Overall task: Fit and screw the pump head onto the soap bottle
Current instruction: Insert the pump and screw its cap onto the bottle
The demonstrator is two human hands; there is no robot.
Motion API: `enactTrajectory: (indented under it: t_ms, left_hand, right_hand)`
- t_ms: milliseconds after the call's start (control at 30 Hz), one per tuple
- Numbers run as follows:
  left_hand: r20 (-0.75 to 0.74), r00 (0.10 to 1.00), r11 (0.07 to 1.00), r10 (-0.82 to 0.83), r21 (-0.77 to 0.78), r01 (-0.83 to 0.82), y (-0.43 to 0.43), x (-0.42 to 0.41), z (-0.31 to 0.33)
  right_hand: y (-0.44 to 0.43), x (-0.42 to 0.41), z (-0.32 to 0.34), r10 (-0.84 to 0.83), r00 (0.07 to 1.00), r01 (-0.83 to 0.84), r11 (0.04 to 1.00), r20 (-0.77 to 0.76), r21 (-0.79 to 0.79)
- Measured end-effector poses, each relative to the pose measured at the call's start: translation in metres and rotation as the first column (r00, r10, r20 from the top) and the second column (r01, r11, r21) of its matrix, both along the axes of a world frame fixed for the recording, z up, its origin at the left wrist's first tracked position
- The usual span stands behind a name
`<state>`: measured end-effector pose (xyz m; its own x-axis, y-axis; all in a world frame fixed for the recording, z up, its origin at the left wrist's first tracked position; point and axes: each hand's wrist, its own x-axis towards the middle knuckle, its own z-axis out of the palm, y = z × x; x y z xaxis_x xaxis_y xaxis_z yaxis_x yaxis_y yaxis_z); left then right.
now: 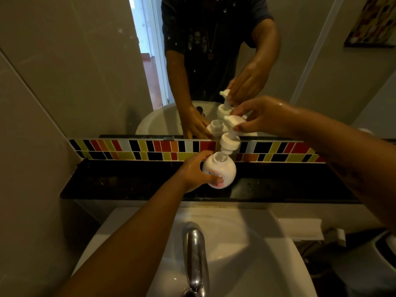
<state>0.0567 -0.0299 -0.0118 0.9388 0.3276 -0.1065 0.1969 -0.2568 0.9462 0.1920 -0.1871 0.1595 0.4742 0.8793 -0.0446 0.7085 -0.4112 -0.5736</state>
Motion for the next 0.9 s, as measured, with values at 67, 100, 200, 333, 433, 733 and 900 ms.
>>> enactTrajectory:
  t_ms: [67, 100, 200, 333, 433, 733, 900]
  left_hand:
    - [0.001, 1.0, 1.0, 0.008, 0.006, -0.008, 0.0, 0.002, -0.003]
    - [0.006, 1.0, 1.0, 0.01, 0.013, -0.01, 0.0, 0.003, -0.004]
    - [0.023, 1.0, 1.0, 0.003, 0.0, -0.003, 0.0, 0.004, -0.006]
    - [0.035, 0.999, 1.0, -0.002, -0.029, 0.003, -0.001, 0.004, -0.007]
    - [0.044, 0.999, 1.0, 0.007, -0.015, -0.006, -0.003, 0.004, -0.007]
    - [0.054, 0.998, 1.0, 0.013, -0.012, -0.012, -0.005, 0.004, -0.009]
    - [0.029, 1.0, 1.0, 0.005, -0.01, -0.005, -0.004, 0.005, -0.009]
  right_hand:
    - [0.006, -0.006, -0.007, 0.033, 0.999, -0.032, 0.999, 0.043, -0.028]
    - [0.008, -0.008, -0.011, 0.045, 0.998, -0.044, 0.999, 0.051, -0.031]
    - [0.013, -0.014, -0.019, 0.061, 0.996, -0.058, 0.997, 0.064, -0.041]
    - [0.014, -0.021, -0.03, 0.087, 0.983, -0.07, 0.992, 0.161, -0.106]
    - [0.014, -0.026, -0.038, 0.09, 0.981, -0.075, 0.993, 0.174, -0.089]
    - [0.005, -0.03, -0.089, -0.067, 0.987, 0.075, 0.996, -0.147, 0.047]
    - [0.011, -0.036, -0.12, -0.214, 0.946, 0.247, 0.963, -0.245, 0.112]
